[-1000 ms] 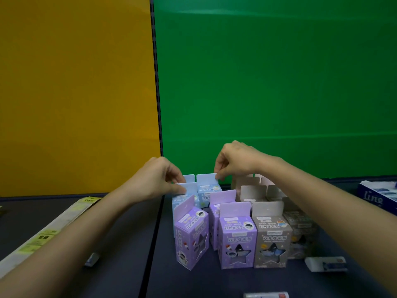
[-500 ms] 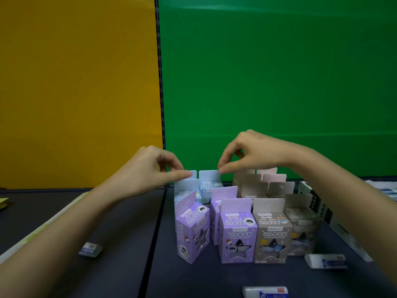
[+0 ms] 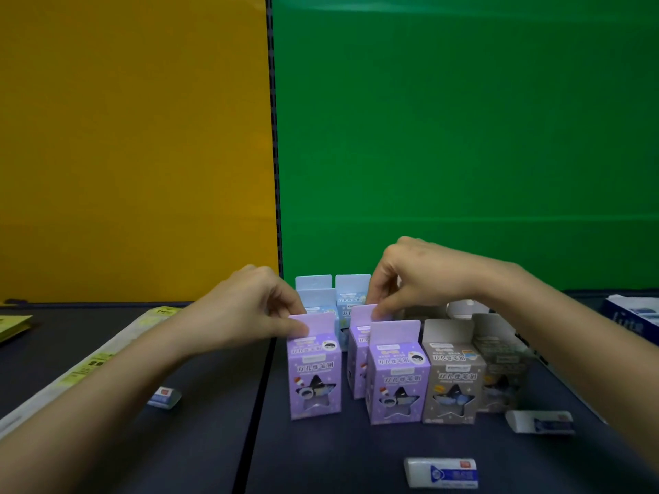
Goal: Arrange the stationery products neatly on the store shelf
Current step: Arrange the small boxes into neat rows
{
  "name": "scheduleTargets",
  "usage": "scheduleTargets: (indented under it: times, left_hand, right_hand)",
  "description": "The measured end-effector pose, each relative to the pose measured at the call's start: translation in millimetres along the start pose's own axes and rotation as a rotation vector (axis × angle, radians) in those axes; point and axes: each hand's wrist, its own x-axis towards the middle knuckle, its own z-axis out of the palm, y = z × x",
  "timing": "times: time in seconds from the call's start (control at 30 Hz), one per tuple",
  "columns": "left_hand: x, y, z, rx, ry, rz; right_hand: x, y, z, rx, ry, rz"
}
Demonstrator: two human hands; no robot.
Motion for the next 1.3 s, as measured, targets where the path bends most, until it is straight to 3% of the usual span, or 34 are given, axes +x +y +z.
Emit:
scheduleTargets:
  times: [0.2,0.6,0.8,1.3]
  left_hand:
    - [7.9,-3.7,1.7,0.098,0.025,-0.002]
    - [9.0,-5.5,3.6,0.066,0.068,0.004]
    - [1.3,-6.8,1.0,0.009,0.119,0.018]
    - [-18.0,-5.7,-12.2,-0.036,0.166,0.037]
  right_hand:
    - [-0.7,-6.5,0.8,-0.003,0.013,0.001]
    - [-21.7,-7.0,-14.4,0.021,0.108,0.012]
    - [-46.7,-12.6,-10.3,-0.005,0.013,0.021]
    - [-25.9,-54.5,5.2,0.074,0.046,-0.059]
